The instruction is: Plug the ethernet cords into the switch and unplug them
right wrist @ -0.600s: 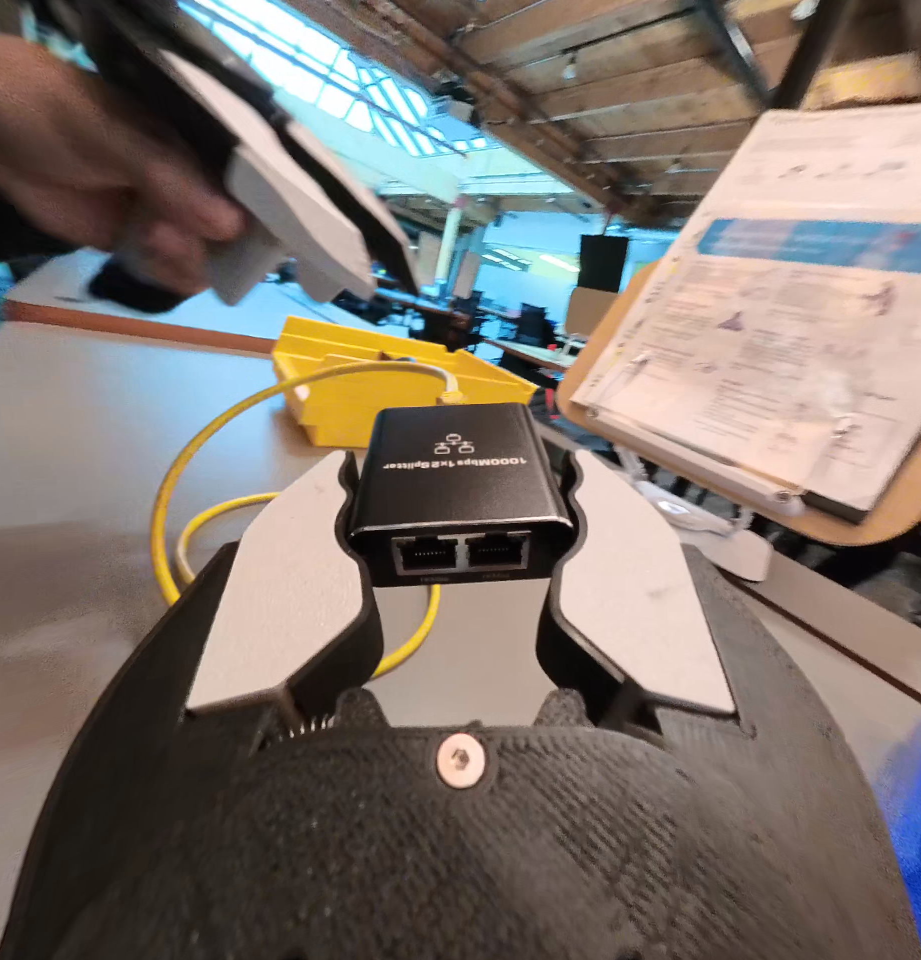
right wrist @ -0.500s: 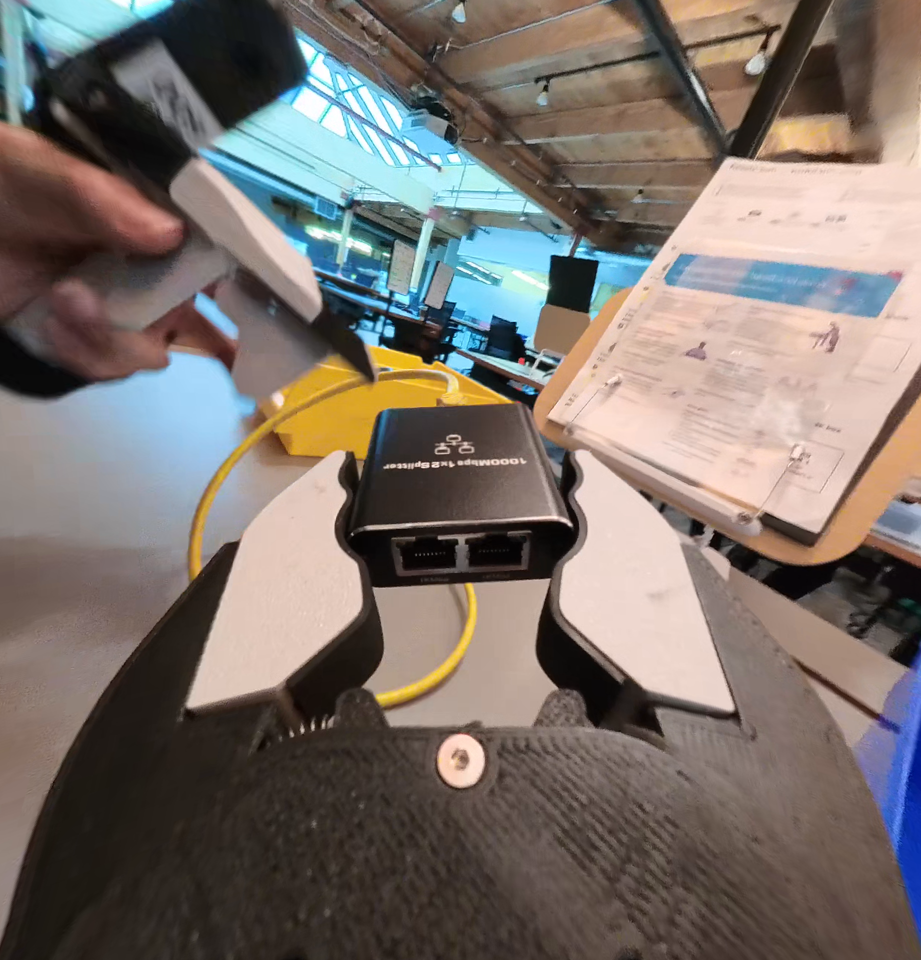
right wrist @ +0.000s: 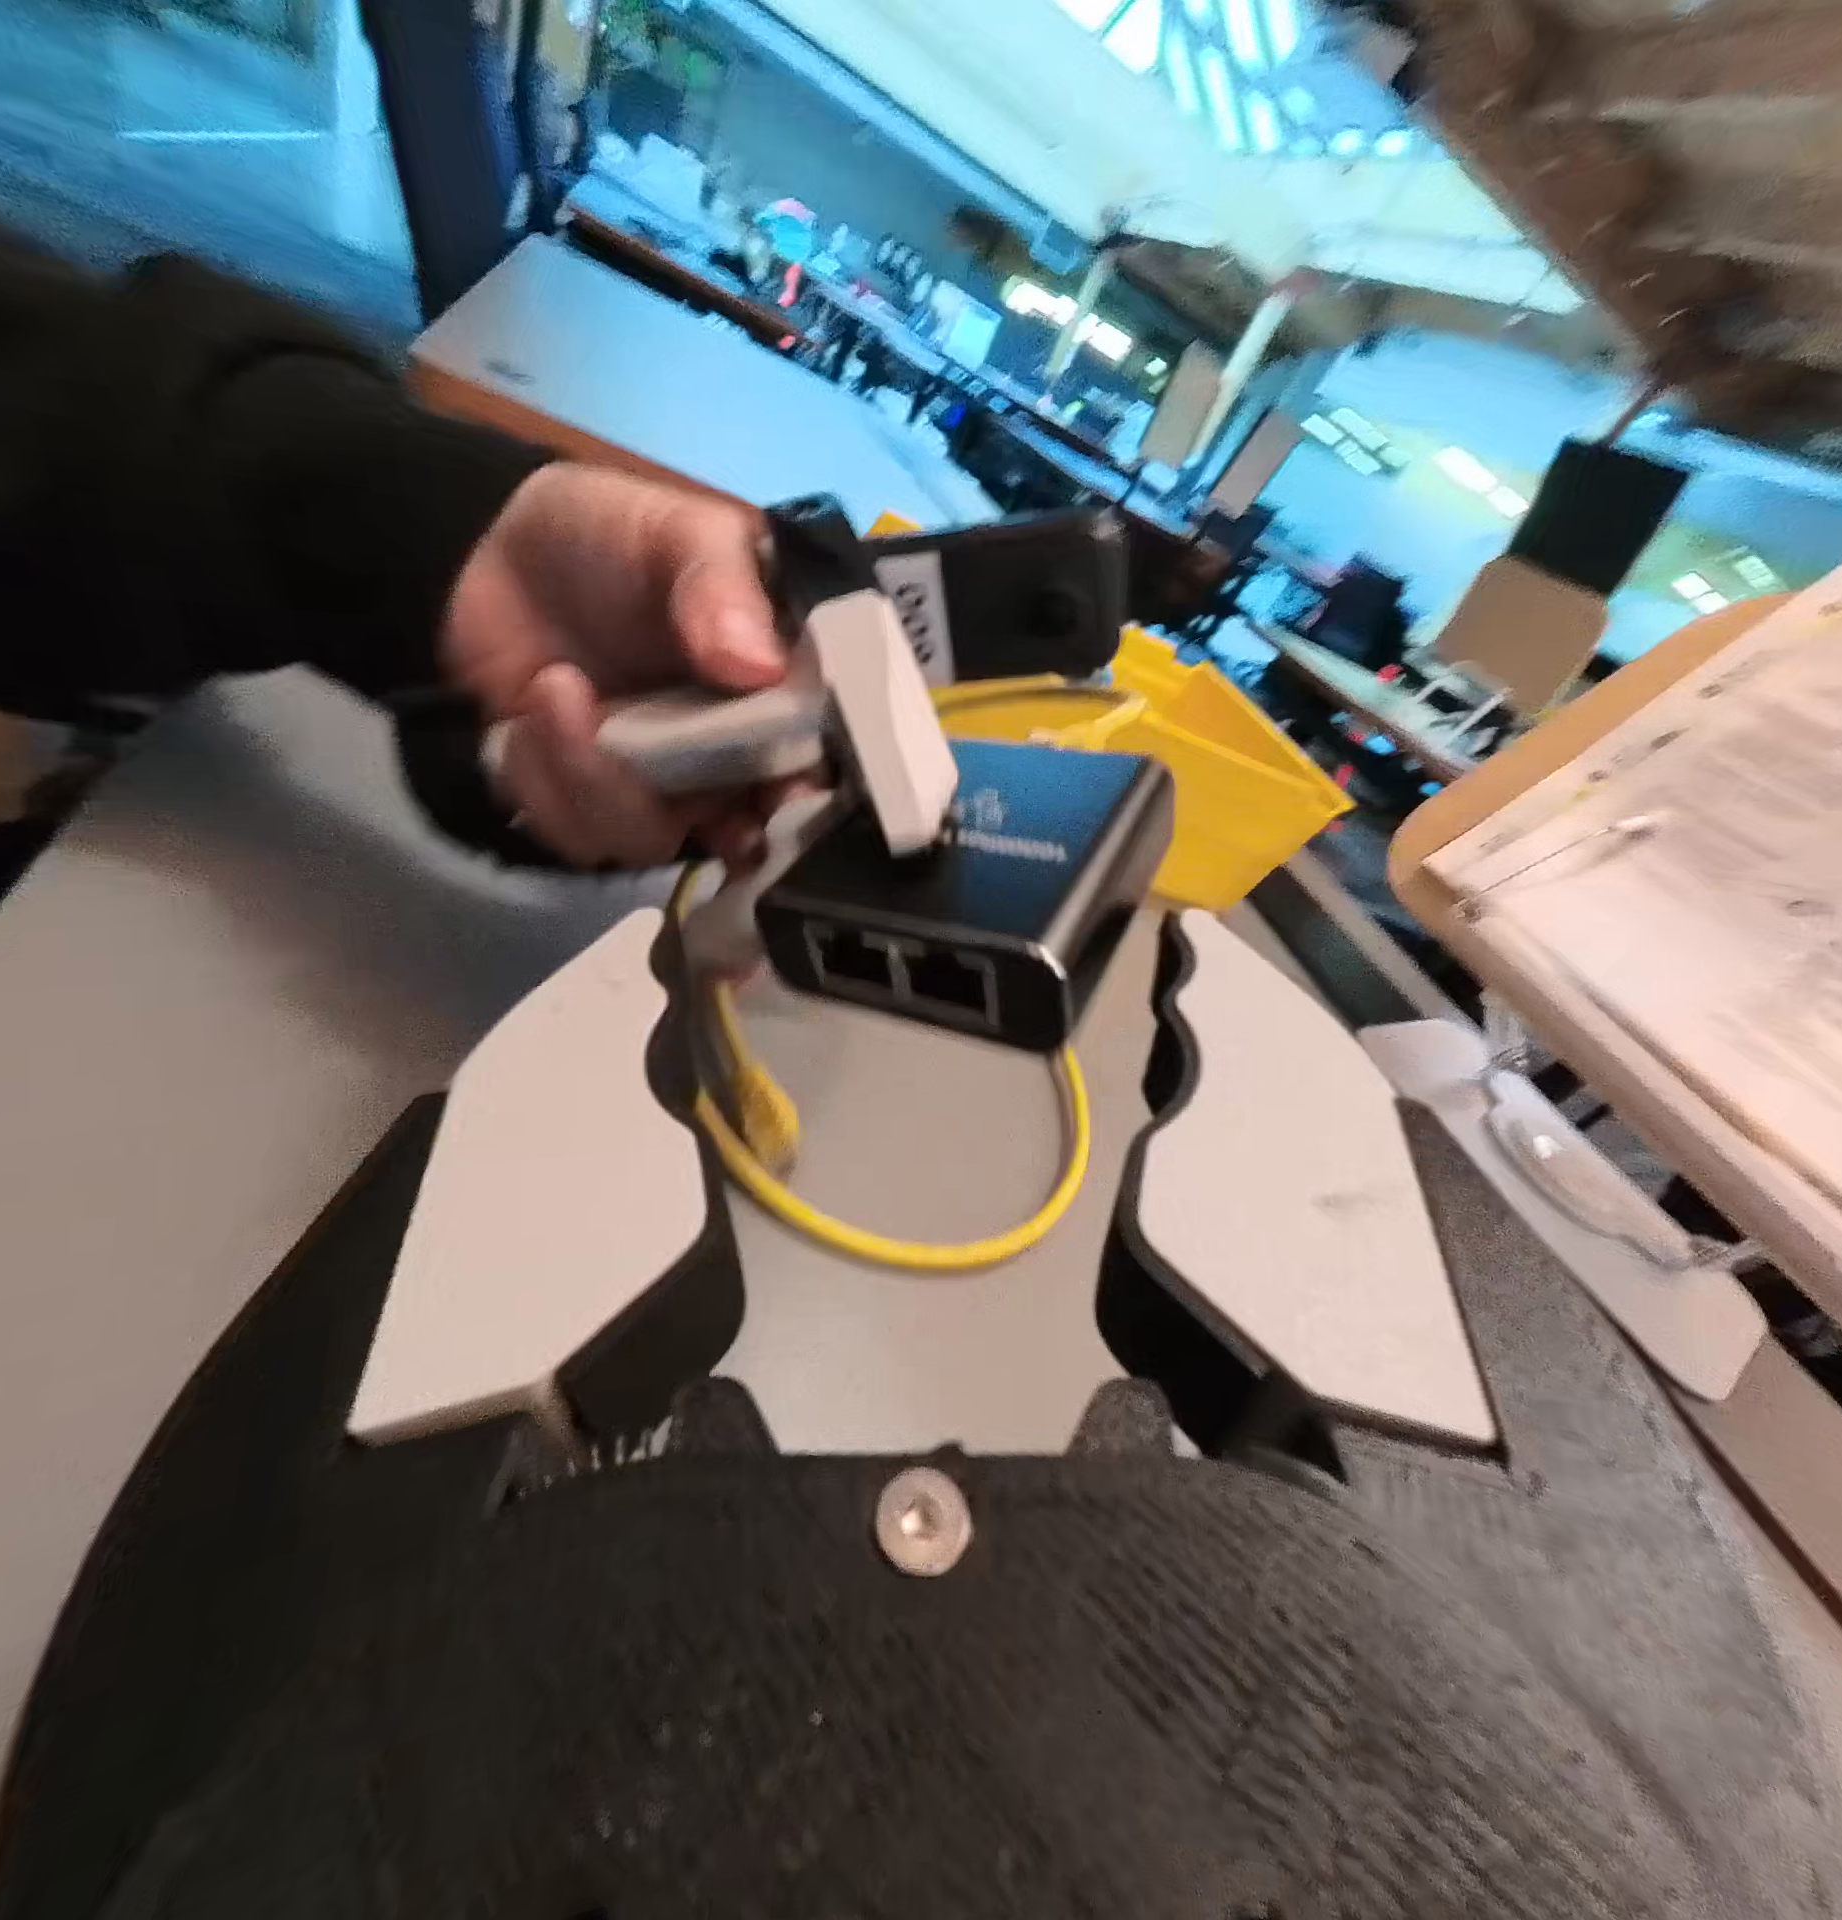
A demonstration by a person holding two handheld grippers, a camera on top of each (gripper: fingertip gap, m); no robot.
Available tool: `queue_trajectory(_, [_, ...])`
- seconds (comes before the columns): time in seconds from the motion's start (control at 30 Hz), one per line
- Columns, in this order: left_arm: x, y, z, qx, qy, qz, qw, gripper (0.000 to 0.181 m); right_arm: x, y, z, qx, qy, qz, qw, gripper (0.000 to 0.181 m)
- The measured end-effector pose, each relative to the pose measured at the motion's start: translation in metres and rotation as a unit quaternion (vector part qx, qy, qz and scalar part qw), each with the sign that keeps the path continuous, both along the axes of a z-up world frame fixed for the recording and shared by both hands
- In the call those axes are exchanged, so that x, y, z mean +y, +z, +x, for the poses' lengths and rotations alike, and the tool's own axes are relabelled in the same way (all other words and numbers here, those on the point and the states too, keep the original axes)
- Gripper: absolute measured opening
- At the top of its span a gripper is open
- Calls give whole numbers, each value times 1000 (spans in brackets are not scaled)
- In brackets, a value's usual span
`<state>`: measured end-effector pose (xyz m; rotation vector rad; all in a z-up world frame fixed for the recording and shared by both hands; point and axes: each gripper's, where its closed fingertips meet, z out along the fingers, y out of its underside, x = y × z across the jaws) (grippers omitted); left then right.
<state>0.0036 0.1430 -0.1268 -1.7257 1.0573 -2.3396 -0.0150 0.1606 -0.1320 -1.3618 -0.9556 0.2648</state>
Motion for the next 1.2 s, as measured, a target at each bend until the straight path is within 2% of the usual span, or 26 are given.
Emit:
queue_trajectory(0.03, [2,0,-5,15,-14,9,1000,24,-4,-1,5,-7,5,-15,1000,91])
queue_trajectory(0.13, [-2,-7,-24,76,-101,86,988,24,-13,5,9,0,22,-22,1000,90])
queue_trajectory(0.2, [-5,-14,-36,129,-163,131,969,24,-17,2,3,-19,33,-31,999,90])
queue_trajectory(0.27, [-6,-19,-42,179,-199,162,950,24,-12,-6,-1,-61,13,-40,997,94])
queue_trajectory(0.37, [-5,-23,-43,230,-224,202,925,25,0,-14,-7,-110,-27,-34,993,92])
queue_trajectory(0.43, [-5,-23,-41,246,-234,213,916,25,3,-20,-12,-135,-32,-26,990,82])
queue_trajectory(0.5, [-5,-25,-38,259,-237,223,909,25,11,-25,-8,-167,-64,-14,984,72])
queue_trajectory(0.63, [0,-29,-36,279,-228,244,900,24,18,-26,-3,-190,-99,-1,977,70])
queue_trajectory(0.67, [3,-28,-35,280,-220,250,900,24,23,-27,1,-186,-124,-8,975,70])
queue_trajectory(0.77, [27,-23,-19,269,-124,287,911,27,38,-27,17,-176,-199,-30,964,70])
queue_trajectory(0.8, [37,-23,-13,269,-78,309,909,32,42,-26,27,-194,-241,-21,951,70])
queue_trajectory(0.83, [50,-24,-8,278,-11,336,900,44,45,-26,38,-215,-278,-16,936,70])
queue_trajectory(0.93, [73,-19,-5,282,173,427,842,75,49,-21,55,-233,-351,0,907,70])
queue_trajectory(1.0, [72,-12,-5,258,257,485,795,84,49,-22,59,-271,-372,4,888,70])
queue_trajectory(1.07, [63,-7,-1,239,299,511,770,84,50,-21,57,-297,-383,22,874,70])
queue_trajectory(1.1, [59,-7,2,238,304,510,768,84,50,-21,53,-307,-384,26,870,70])
queue_trajectory(1.2, [50,-21,12,257,286,474,792,83,50,-16,39,-320,-373,56,869,70])
